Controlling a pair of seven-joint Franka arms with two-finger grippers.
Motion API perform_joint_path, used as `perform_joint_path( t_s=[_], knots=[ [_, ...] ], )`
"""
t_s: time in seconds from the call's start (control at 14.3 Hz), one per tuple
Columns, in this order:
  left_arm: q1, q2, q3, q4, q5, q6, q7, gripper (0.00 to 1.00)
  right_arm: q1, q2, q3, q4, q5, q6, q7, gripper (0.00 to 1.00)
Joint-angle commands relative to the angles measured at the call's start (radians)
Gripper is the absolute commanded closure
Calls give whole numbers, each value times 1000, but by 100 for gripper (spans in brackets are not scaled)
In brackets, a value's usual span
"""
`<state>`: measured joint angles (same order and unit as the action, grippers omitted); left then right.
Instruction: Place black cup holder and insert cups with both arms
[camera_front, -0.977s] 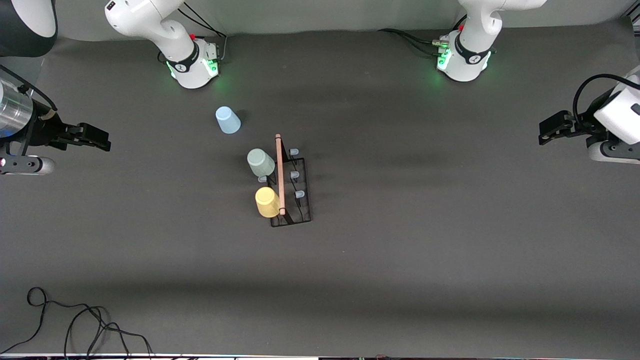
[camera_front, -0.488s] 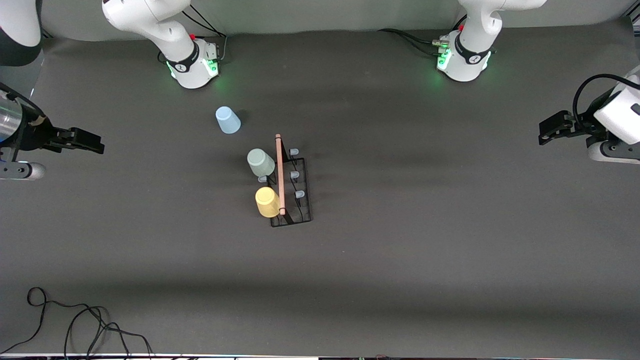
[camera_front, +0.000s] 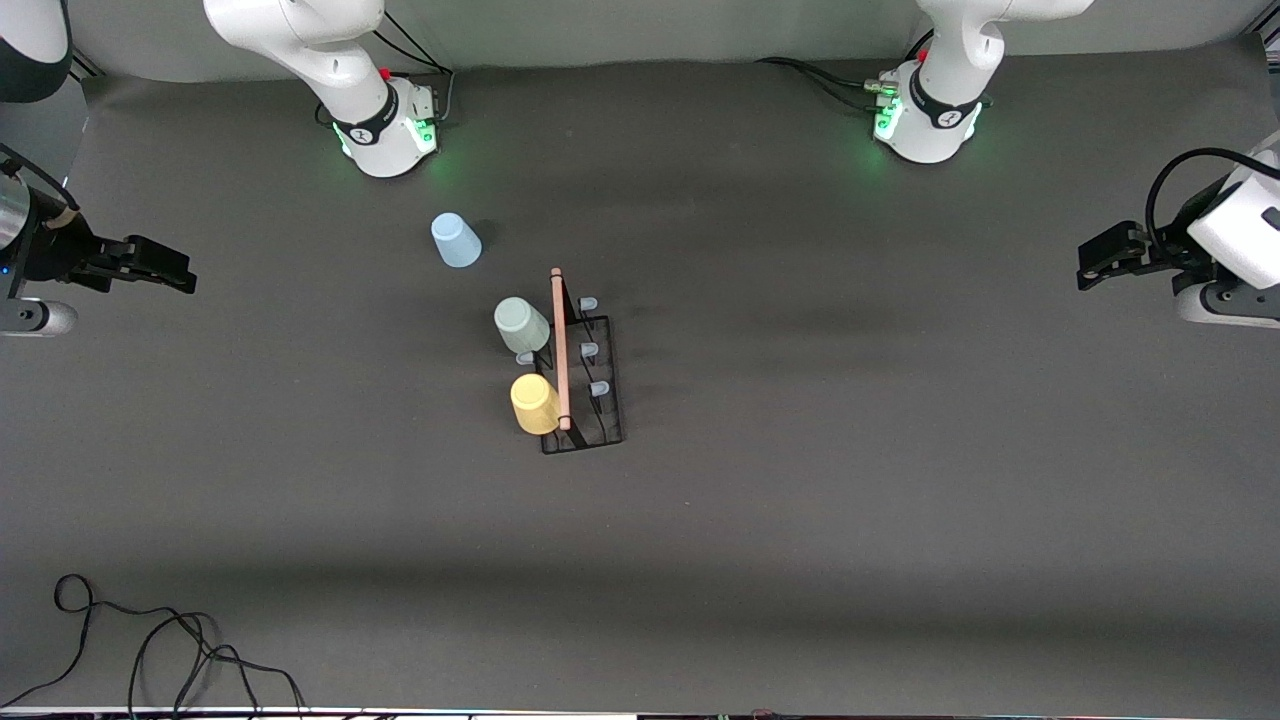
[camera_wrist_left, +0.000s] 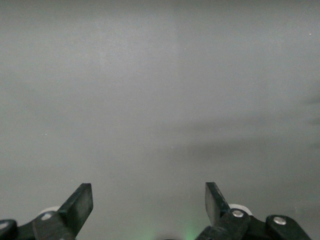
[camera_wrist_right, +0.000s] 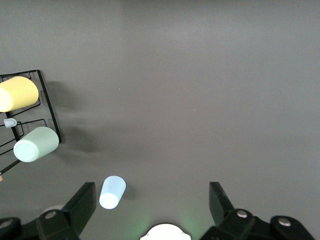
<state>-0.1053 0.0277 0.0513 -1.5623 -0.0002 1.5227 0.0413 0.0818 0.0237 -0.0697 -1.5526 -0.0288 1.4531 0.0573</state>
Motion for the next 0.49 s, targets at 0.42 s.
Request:
perform_joint_path(
  t_s=[0.42],
  knots=[
    [-8,0,5,14,8,1,-15,0,-1,-37,24,-49,-23,30,-16,0]
  ],
)
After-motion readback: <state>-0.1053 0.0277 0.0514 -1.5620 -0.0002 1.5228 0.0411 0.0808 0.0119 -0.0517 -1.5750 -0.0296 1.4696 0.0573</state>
